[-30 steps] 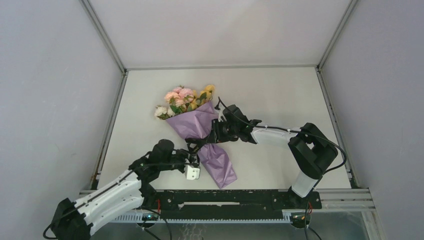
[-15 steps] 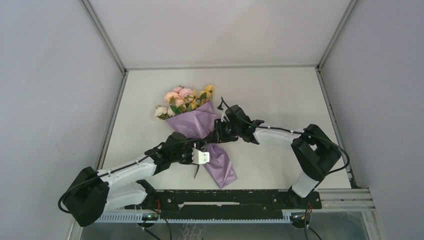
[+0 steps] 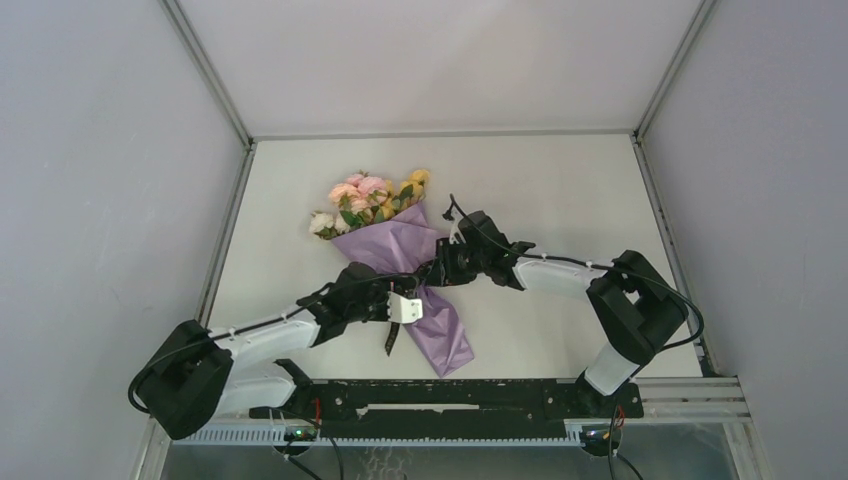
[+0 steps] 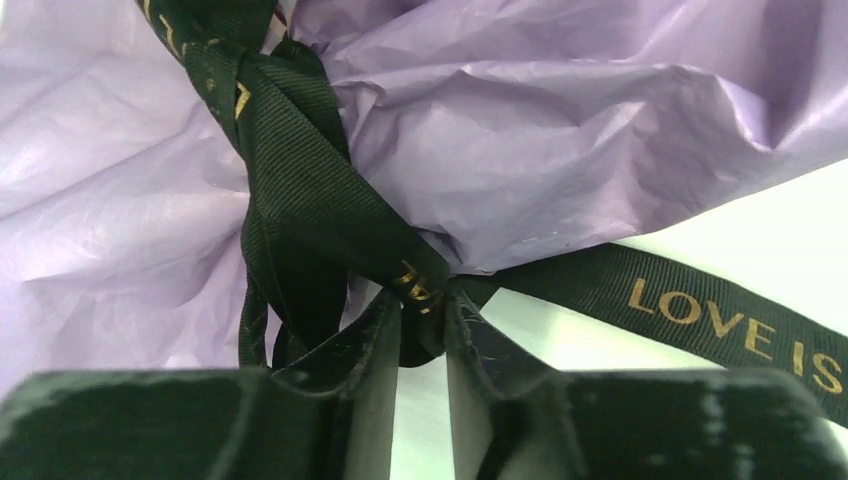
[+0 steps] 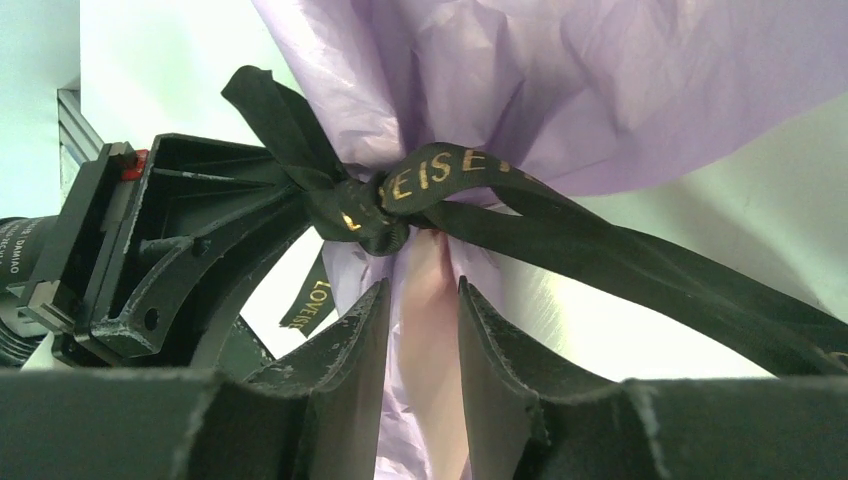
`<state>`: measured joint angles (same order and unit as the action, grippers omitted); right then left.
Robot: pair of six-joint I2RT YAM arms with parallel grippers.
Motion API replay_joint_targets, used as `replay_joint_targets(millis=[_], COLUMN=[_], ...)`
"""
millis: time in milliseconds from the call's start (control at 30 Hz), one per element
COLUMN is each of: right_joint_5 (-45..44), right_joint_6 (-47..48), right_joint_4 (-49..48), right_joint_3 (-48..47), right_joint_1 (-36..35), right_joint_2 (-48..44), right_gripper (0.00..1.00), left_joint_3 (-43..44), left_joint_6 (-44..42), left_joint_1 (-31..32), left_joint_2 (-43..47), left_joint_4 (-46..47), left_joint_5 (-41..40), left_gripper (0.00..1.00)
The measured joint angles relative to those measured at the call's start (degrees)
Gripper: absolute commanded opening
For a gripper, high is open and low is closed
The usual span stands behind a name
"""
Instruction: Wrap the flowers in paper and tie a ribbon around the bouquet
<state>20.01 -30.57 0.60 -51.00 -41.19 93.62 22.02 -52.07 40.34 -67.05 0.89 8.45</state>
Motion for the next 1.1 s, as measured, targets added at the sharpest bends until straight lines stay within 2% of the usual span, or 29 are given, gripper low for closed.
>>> replay_joint_targets(millis=[67,100,333,500,700,767,933,1100], right_joint_5=[0.0,0.0,0.2,2.0,3.5,4.2,4.5,3.4], right_joint_6=[0.0,0.0,0.0,0.2,0.9,1.5,2.3,0.3], right_joint_4=[0.0,-0.1,-0.3,-1.0,-1.2,-0.7,1.7,2.3], right_joint_3=[0.2,0.3,0.4,0.5,0.5,0.5,0.5,0.5], right_joint_1=[0.2,0.3,0.5,1.5,3.2,4.2,9.2,13.3], right_joint_2=[0.0,0.0,-0.1,-0.7,-2.8,-3.7,-7.1,-6.6], right_gripper=[0.39,0.39,0.39,0.38,0.39,0.42,0.62,0.64], left_joint_3=[0.0,0.0,0.1,1.9,2.9,2.9,2.9,2.9], left_joint_6=[-0.1,0.0,-0.9,-4.4,-15.0,-18.2,-24.6,-26.9], left_joint_1=[0.0,0.0,0.0,-0.1,-0.1,-0.1,-0.1,-0.1], left_joint_2=[-0.2,-0.3,1.2,7.2,14.6,15.1,13.6,11.3], left_joint_4=[0.4,0.6,-0.8,-11.9,-27.3,-31.5,-37.8,-38.3], left_joint_5=[-0.4,-0.6,-0.5,4.7,12.4,13.6,14.2,14.1], left_gripper=[0.03,0.00,0.00,0.00,0.00,0.00,0.00,0.00])
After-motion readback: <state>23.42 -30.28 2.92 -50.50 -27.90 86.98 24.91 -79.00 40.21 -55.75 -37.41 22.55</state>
